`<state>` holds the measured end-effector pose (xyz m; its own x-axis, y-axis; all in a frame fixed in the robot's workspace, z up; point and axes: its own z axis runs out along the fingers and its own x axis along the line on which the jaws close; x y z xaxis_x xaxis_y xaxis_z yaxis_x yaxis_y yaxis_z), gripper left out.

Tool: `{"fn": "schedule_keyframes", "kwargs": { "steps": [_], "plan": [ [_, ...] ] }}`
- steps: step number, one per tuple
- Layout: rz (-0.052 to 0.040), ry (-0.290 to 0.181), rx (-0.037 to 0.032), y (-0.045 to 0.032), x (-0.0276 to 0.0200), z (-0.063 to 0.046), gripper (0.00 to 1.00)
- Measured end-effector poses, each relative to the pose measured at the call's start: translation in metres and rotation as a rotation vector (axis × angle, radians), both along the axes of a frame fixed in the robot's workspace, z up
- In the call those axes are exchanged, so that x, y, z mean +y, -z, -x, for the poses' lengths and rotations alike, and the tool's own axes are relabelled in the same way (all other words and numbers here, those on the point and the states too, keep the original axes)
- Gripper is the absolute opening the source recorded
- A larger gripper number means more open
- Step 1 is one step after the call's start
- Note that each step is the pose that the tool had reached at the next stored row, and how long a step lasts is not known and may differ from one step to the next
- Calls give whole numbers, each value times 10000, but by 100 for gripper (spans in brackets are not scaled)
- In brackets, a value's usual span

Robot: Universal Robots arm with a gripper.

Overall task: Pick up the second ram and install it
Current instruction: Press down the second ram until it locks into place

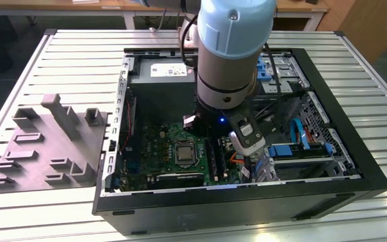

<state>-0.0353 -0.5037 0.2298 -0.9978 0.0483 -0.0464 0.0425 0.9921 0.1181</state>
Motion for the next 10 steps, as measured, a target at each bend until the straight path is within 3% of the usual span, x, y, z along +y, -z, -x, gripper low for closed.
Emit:
{"fn": "schedule_keyframes", "kwargs": {
  "steps": [6,10],
  "plan": [
    [0,2,0,0,-141,0,10],
    [27,5,0,1,-192,1,10]
  ]
}}
